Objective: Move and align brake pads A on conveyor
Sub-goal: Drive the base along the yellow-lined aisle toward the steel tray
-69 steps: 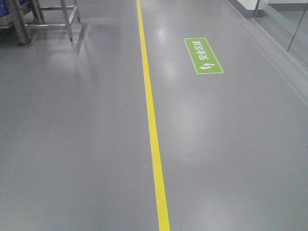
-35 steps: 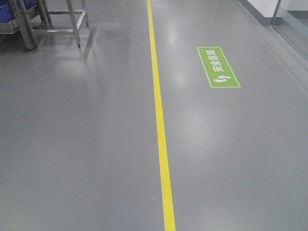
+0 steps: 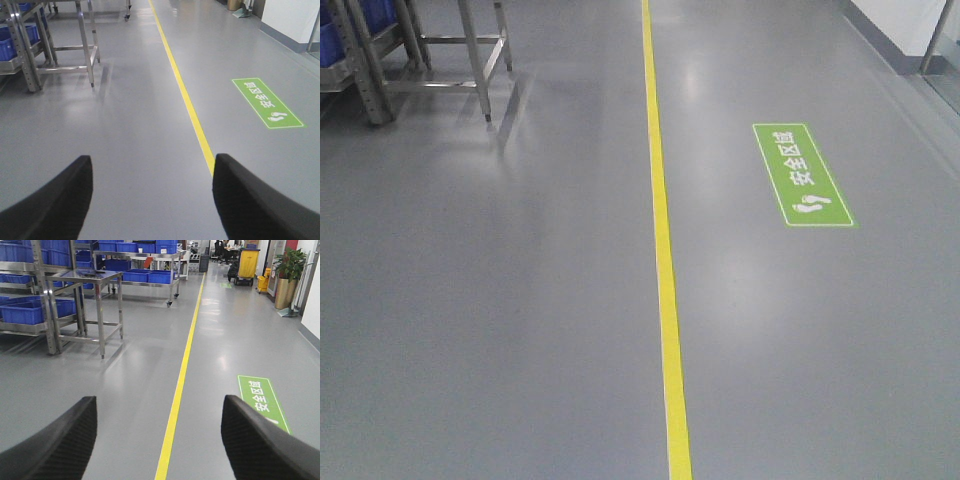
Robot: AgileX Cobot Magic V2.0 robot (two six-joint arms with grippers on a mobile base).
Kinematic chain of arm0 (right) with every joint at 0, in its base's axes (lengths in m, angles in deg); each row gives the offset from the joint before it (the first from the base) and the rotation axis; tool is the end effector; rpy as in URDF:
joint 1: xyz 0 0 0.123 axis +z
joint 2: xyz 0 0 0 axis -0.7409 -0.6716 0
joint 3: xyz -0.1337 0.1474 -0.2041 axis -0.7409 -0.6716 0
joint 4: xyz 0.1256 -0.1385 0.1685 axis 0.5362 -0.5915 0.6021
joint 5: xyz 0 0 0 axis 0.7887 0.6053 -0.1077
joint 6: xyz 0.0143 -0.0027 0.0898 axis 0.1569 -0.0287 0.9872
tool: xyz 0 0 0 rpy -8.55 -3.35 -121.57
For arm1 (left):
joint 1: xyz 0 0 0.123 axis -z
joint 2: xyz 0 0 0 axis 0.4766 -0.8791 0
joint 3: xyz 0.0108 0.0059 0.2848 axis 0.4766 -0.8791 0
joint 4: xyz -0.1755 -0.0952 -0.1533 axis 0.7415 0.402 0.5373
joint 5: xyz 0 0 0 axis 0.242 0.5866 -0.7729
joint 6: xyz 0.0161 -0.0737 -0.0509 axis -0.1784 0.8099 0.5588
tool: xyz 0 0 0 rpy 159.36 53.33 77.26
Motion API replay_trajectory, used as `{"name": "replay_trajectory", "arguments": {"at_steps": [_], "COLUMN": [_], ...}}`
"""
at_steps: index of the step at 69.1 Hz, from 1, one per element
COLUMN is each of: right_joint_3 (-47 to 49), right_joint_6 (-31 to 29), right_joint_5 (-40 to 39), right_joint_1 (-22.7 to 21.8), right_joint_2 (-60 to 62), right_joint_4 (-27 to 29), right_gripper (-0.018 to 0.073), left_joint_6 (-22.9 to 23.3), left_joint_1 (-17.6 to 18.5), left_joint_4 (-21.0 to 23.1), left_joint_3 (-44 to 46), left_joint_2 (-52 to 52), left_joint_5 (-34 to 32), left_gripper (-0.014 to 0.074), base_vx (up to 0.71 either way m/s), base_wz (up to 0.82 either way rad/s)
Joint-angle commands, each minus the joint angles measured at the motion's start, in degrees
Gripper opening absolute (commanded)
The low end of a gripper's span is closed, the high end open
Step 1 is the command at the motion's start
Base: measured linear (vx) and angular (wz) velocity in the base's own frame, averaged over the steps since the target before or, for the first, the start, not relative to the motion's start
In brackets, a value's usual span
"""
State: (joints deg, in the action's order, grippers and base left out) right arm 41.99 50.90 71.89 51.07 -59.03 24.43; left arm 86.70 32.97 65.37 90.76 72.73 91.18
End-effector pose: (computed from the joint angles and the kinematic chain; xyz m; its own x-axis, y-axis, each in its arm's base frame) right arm 0.0399 0.0137 0.2869 -0.0777 -0.0561 -0.9954 -0.1857 0.9818 -0.0409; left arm 0.0545 -0.0035 0.2862 -0.2567 -0.0211 -0.9663 0.0593 0.9975 -0.0375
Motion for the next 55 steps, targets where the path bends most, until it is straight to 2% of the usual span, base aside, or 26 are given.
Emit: {"name": "replay_trajectory", "arguments": {"at_steps": [1, 55], "right_joint_3": [1.48, 1.48], "right_joint_6": [-0.65, -0.65], "right_joint_5": [-4.04, -4.04], "right_joint_1": [-0.24, -0.24], "right_joint_2": [-0.70, -0.70], "right_joint_4": [0.30, 0.30], "right_gripper": [0.0496, 0.0496], "left_joint_6": [0.30, 0.30], "left_joint_1": [0.32, 0.32], "left_joint_4": [0.11, 0.11], "left_joint_3": [1.31, 1.31], "left_joint_2": [-0.70, -0.70], "left_joint_5": [-4.02, -4.03], "left_gripper": [0.0481, 0.0481], "base_vx": [0.64, 0.72], "base_wz": [-0.07, -0.08]}}
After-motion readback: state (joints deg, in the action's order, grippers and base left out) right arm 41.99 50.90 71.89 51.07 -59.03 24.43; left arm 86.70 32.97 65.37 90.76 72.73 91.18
